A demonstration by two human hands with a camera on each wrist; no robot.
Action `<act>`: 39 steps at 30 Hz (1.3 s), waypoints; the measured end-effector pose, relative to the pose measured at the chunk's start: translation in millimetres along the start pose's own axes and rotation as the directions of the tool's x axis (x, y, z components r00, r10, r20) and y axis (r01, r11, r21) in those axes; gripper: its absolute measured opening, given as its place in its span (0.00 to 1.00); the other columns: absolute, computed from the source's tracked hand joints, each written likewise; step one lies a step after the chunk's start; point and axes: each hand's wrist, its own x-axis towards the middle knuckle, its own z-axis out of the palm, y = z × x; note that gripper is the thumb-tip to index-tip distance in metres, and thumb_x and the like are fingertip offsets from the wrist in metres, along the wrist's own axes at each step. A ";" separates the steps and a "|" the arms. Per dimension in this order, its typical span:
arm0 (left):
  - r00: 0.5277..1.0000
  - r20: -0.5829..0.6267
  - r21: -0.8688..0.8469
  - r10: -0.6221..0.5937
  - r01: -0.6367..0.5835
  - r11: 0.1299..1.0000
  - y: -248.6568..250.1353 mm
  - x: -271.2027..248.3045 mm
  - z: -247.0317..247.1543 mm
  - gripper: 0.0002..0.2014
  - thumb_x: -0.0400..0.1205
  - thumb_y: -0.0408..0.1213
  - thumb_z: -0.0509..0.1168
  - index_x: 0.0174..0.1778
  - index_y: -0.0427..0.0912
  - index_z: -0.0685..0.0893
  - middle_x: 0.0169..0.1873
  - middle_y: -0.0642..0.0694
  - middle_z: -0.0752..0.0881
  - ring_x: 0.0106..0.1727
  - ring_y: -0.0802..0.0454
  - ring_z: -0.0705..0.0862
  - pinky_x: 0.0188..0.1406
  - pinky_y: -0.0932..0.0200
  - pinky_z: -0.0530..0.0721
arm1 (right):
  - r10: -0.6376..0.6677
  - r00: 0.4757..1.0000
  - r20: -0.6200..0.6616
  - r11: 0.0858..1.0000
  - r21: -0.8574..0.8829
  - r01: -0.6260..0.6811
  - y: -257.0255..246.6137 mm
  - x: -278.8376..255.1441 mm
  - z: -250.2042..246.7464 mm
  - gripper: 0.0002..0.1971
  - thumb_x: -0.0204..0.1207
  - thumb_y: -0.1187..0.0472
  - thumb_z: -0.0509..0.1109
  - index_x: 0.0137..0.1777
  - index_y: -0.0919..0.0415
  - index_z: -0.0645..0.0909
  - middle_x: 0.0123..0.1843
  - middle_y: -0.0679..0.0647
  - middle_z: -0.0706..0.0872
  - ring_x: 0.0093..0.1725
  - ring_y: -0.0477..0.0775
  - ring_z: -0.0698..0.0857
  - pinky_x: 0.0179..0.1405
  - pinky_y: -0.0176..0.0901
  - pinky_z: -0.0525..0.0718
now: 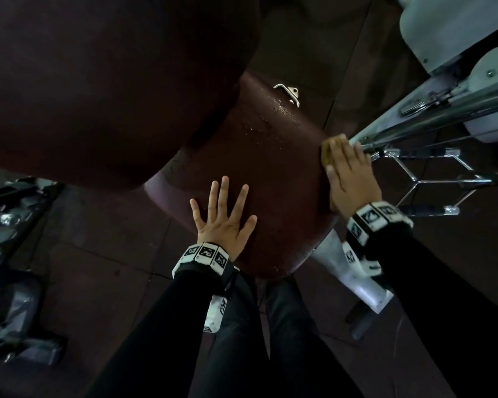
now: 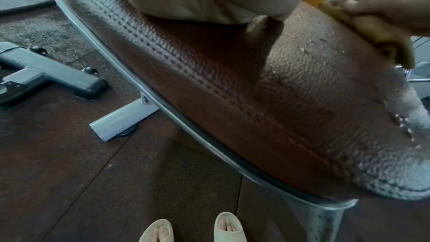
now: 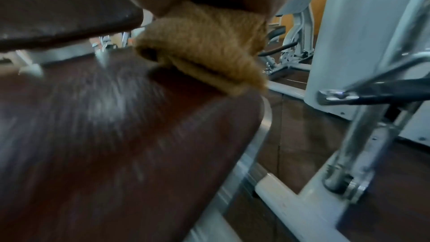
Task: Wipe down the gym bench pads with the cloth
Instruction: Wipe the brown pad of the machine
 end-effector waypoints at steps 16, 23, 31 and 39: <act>0.998 0.060 -0.021 -0.012 0.013 1.000 2.2 0.9 -3.8 0.30 0.79 0.69 0.28 0.70 0.70 0.18 0.71 0.57 0.13 0.71 0.58 0.13 0.56 0.46 0.05 | -0.279 0.960 -0.010 0.959 -0.059 0.278 9.7 -56.3 10.5 0.25 0.82 0.55 0.50 0.80 0.53 0.58 0.82 0.60 0.60 0.80 0.64 0.60 0.79 0.54 0.58; 0.999 0.045 -0.019 -0.013 0.014 1.000 2.1 1.2 -3.0 0.30 0.77 0.70 0.27 0.69 0.70 0.17 0.70 0.57 0.13 0.71 0.58 0.13 0.56 0.46 0.05 | -0.193 0.974 -0.120 0.980 0.026 0.197 -31.8 16.3 -1.0 0.24 0.83 0.58 0.59 0.79 0.53 0.65 0.81 0.63 0.62 0.80 0.67 0.61 0.79 0.58 0.58; 0.999 0.046 -0.030 -0.018 0.019 0.999 5.5 0.8 -4.7 0.30 0.79 0.68 0.32 0.66 0.72 0.16 0.69 0.60 0.12 0.70 0.59 0.12 0.58 0.45 0.07 | -0.323 0.941 -0.102 0.946 0.005 0.325 -51.9 -60.3 39.1 0.26 0.81 0.57 0.58 0.80 0.50 0.63 0.82 0.58 0.62 0.80 0.65 0.60 0.77 0.61 0.64; 0.976 -0.219 0.048 0.021 -0.010 0.999 -32.6 -14.9 -10.5 0.28 0.85 0.59 0.42 0.81 0.67 0.41 0.81 0.52 0.30 0.80 0.55 0.27 0.76 0.32 0.31 | -0.253 0.967 0.017 0.964 0.084 0.251 -12.7 -133.4 52.8 0.24 0.83 0.52 0.52 0.80 0.47 0.59 0.84 0.55 0.55 0.82 0.61 0.54 0.74 0.64 0.69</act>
